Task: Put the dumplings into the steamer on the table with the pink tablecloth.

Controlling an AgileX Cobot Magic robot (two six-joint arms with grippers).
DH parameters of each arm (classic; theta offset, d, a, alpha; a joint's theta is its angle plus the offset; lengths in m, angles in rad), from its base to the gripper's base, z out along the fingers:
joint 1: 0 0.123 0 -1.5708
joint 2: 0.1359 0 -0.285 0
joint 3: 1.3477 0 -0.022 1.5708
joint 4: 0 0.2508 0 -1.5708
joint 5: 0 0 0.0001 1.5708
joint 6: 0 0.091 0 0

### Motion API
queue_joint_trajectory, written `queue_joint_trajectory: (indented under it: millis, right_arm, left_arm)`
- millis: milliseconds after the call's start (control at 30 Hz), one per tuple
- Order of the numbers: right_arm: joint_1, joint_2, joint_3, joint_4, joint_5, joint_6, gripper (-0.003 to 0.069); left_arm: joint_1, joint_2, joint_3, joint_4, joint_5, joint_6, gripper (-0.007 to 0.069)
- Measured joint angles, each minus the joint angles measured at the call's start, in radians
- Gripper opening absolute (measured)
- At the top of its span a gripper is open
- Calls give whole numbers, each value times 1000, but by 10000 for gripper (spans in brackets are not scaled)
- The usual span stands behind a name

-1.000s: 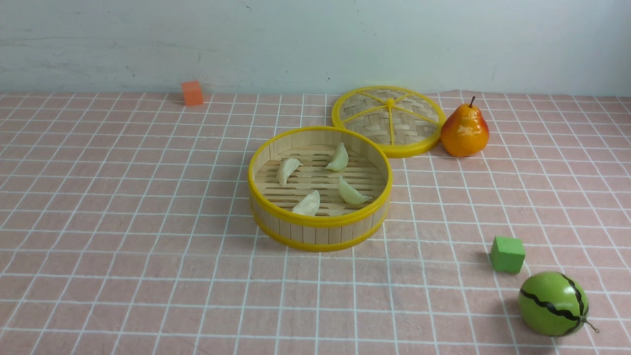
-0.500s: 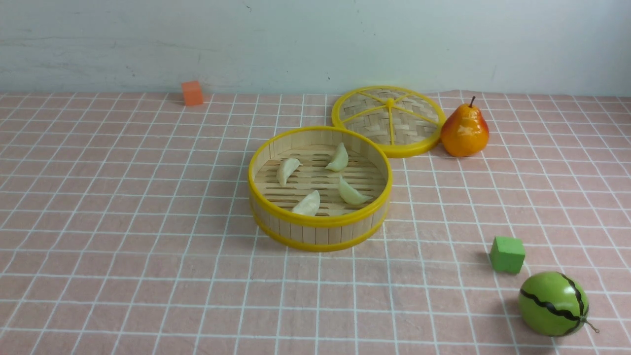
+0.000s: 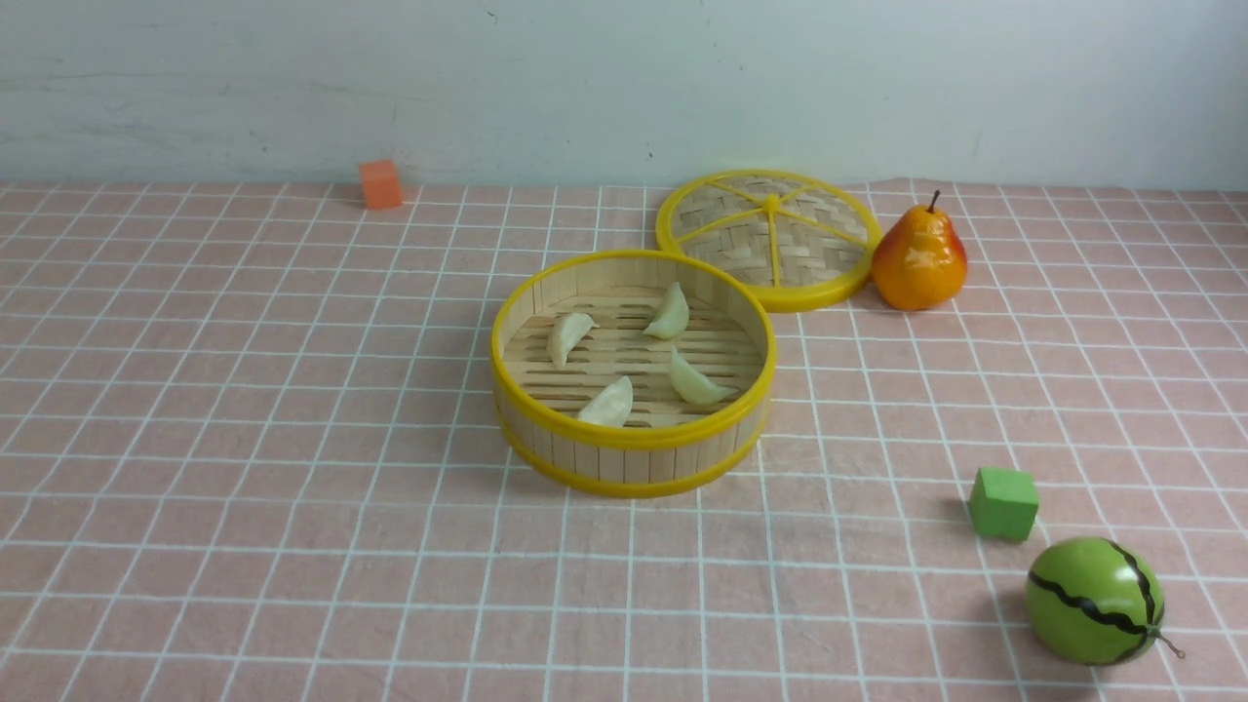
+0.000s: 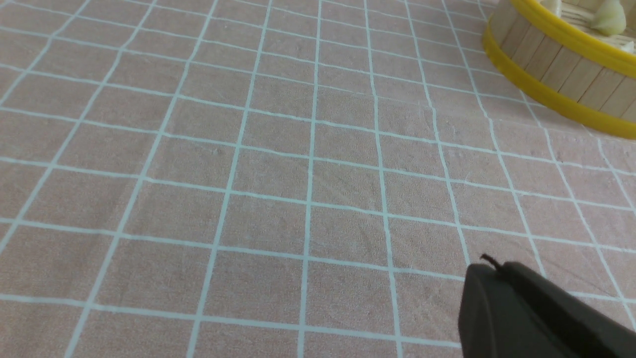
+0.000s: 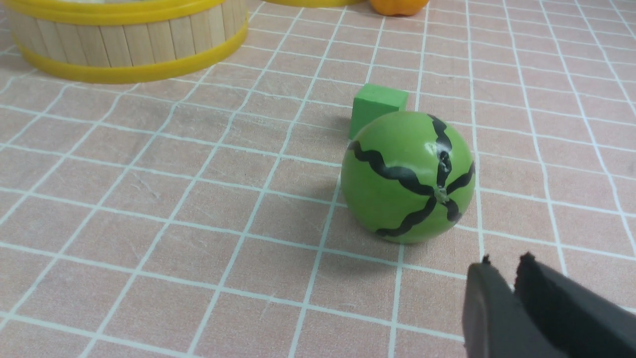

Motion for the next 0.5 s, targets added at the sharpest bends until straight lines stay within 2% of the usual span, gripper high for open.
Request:
queue_joint_trajectory:
  millis: [500]
  right_arm:
    - [0,0,0,0,0,0,113]
  left_arm:
    - [0,0,0,0,0,0,-14]
